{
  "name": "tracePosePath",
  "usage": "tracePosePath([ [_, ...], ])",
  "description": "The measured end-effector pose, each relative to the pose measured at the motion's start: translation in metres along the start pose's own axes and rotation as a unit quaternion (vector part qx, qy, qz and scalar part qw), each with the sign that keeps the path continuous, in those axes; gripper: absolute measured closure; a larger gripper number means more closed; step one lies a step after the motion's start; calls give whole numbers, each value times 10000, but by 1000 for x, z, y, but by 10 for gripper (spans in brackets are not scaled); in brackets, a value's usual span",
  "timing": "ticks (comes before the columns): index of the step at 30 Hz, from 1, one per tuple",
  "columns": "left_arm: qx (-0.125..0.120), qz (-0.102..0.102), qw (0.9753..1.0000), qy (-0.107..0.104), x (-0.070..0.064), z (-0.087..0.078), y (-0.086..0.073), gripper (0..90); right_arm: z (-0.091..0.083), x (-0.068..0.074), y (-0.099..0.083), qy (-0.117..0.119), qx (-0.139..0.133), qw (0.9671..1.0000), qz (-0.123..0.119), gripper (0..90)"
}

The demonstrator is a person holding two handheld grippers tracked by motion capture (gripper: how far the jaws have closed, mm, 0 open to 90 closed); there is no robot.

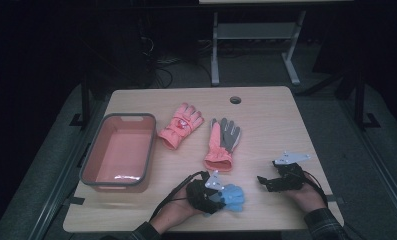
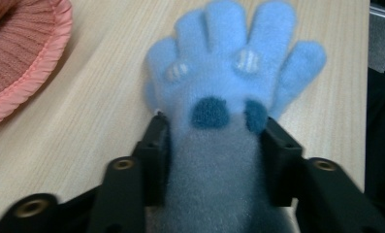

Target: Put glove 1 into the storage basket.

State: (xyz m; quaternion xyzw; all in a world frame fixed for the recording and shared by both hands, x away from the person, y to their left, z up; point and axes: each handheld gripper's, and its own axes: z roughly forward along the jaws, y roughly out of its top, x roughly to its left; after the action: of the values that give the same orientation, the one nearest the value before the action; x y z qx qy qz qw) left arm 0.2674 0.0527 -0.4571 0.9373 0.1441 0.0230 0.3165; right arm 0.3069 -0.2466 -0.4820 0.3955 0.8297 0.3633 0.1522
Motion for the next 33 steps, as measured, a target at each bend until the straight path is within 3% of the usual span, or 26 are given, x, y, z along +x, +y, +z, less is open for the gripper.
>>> tracePosePath([
  [3, 70, 8, 9999, -106, -3, 0, 2, 663, 0, 0, 0, -1, -4, 10000, 1, 135],
  [6, 233, 125, 9996, -95, -4, -1, 5, 718, 0, 0, 0, 0, 0, 10000, 1, 135],
  [7, 200, 56, 9997, -94, -5, -1, 5, 725, 0, 0, 0, 1, 7, 10000, -1, 135],
  [16, 152, -193, 9995, -205, 1, -7, 6, 746, 0, 0, 0, 3, -6, 10000, -1, 135],
  [21, -21, -378, 9991, -183, 7, -21, 5, 746, 0, 0, 0, 7, -3, 10000, -16, 130],
  [23, 2, -336, 9993, -172, 8, -23, 4, 747, 0, 0, 0, 7, -5, 10000, -11, 130],
  [24, -72, -474, 9987, -170, 10, -28, 3, 747, 0, 0, 0, 7, -3, 10000, -15, 130],
  [33, -169, -705, 9974, -45, 25, -49, 3, 750, 1, 0, 1, -14, 27, 10000, 11, 101],
])
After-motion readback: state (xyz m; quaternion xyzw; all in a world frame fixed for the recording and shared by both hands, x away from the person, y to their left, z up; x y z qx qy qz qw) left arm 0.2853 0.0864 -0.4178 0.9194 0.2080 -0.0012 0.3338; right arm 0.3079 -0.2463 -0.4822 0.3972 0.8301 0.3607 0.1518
